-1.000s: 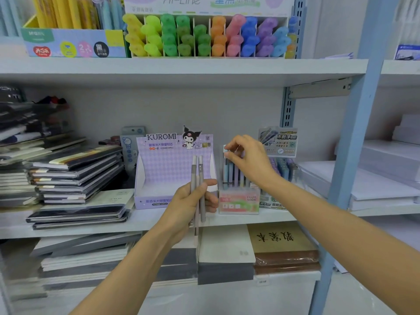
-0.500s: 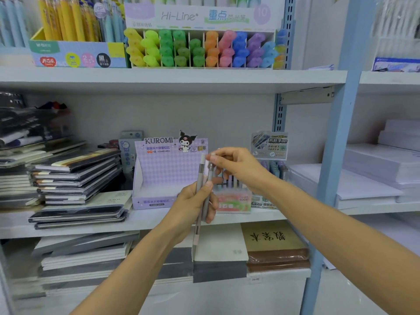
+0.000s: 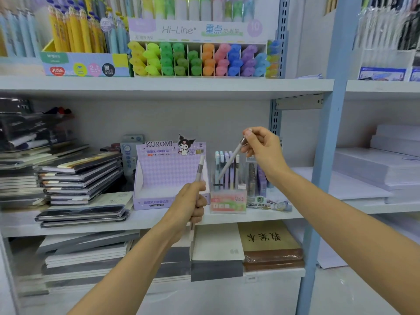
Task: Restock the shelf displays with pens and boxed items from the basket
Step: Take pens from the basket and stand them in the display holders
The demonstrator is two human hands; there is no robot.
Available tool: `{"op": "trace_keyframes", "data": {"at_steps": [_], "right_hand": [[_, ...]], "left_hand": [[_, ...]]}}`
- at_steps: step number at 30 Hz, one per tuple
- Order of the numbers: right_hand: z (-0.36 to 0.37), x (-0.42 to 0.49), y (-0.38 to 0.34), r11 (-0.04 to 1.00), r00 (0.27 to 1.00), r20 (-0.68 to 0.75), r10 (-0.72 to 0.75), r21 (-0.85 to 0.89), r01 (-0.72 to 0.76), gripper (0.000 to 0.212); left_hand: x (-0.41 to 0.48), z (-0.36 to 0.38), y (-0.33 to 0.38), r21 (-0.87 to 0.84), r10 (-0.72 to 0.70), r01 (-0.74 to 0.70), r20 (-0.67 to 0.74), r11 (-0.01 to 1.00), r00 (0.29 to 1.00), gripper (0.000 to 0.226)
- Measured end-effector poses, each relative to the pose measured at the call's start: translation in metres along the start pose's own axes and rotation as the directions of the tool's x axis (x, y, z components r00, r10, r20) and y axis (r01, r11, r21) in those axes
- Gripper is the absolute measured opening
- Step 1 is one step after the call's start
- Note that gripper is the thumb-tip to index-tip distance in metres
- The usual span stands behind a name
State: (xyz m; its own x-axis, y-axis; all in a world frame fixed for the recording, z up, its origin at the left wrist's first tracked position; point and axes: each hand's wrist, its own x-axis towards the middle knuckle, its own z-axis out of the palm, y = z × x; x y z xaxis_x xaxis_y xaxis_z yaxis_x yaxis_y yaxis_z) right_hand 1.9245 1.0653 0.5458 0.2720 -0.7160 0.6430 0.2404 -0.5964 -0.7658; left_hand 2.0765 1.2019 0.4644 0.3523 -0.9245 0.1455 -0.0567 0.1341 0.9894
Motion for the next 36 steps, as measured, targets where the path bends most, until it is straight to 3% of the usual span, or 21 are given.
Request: {"op": "trace_keyframes", "data": {"at_steps": [3,10,17,24,27,31,36], "right_hand": [[-0.001,0.002,0.011,0.995,1.000,-0.006,-0.015,-0.098,0.015,0.015],[0.011,0.001,0.032,0.938,0.995,0.078,-0.059,-0.337,0.082,0.013],[0.018,0.001,0.043,0.860,0.974,0.218,-0.062,-0.484,0.163,0.017],[0.021,0.007,0.044,0.884,0.972,0.226,-0.058,-0.441,0.155,0.017],[0.025,0.007,0.049,0.837,0.970,0.207,-0.126,-0.502,0.216,0.009],[0.026,0.006,0.058,0.741,0.960,0.215,-0.179,-0.612,0.275,0.007],[0.023,0.006,0.057,0.759,0.974,0.195,-0.112,-0.616,0.211,0.019]], "left_hand": [[0.001,-0.002,-0.003,-0.018,0.018,-0.018,-0.017,1.000,1.000,0.013],[-0.002,-0.006,-0.005,0.040,0.166,-0.168,0.053,0.985,0.985,0.027],[0.002,-0.008,-0.008,0.087,0.160,-0.166,0.069,0.982,0.985,0.028],[0.007,-0.010,-0.014,0.080,0.137,-0.142,0.057,0.987,0.989,0.030],[0.010,-0.010,-0.014,0.067,0.124,-0.127,0.047,0.990,0.991,0.041],[0.011,-0.011,-0.016,0.053,0.113,-0.115,0.044,0.992,0.993,0.034],[0.012,-0.010,-0.016,0.056,0.121,-0.123,0.046,0.991,0.992,0.024]]}}
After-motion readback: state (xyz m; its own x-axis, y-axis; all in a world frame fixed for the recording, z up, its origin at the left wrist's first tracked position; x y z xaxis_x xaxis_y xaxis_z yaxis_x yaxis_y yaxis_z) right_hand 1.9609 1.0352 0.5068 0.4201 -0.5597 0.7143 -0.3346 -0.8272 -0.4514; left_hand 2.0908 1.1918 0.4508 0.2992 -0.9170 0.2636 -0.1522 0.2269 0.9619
